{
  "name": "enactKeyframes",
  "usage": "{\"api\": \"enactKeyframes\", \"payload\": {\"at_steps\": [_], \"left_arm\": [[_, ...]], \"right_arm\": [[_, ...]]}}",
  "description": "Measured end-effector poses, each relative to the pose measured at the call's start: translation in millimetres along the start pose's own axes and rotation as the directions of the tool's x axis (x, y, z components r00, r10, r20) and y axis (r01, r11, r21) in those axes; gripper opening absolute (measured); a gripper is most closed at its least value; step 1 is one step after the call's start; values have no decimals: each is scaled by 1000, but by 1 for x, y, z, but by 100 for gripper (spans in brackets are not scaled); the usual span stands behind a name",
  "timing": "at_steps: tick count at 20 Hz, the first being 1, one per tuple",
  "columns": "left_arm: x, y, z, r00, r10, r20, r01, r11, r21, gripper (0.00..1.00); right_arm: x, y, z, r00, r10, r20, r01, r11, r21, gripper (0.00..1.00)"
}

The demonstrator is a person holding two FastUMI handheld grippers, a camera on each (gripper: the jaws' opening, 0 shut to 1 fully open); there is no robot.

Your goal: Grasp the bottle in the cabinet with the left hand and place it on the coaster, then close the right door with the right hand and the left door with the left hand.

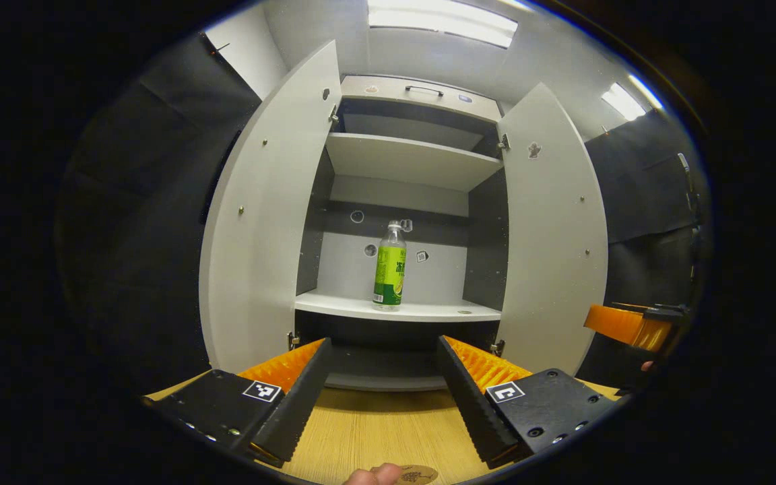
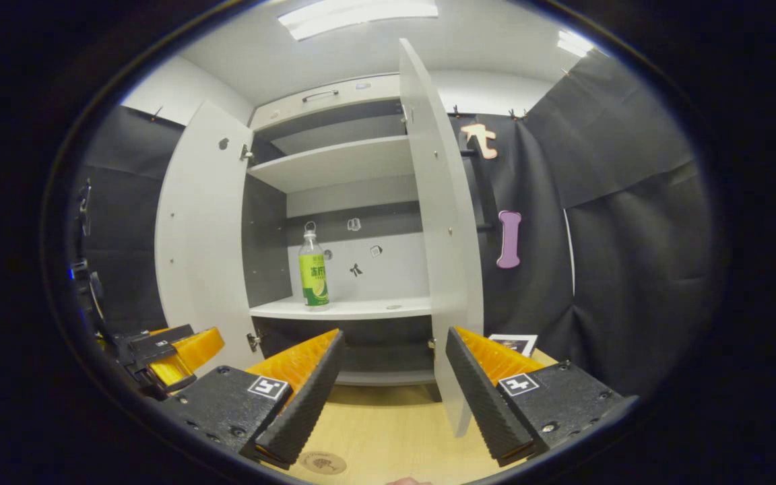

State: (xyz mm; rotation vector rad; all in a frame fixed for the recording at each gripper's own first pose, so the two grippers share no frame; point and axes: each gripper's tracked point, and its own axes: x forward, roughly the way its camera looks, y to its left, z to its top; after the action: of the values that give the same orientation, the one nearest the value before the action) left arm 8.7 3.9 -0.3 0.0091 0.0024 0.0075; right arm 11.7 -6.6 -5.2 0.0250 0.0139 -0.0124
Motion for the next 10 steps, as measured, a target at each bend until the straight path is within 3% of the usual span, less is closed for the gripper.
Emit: {"api": "enactKeyframes", "payload": {"at_steps": [7,8,10], "left_arm": [[27,-8,1,999,-40,-17,39,999,-13,94],[34,-10,3,998,-52,-18,52,999,-13,99],[53,-10,6,997,-66,-29,66,998,-13,94]], "right_arm": [[8,-2,-5,1000,8,-13,-8,1000,8,98],[10,-2,-5,1000,11,-18,-11,1000,12,99],[10,-2,-8,999,18,-28,-18,1000,17,98]]}}
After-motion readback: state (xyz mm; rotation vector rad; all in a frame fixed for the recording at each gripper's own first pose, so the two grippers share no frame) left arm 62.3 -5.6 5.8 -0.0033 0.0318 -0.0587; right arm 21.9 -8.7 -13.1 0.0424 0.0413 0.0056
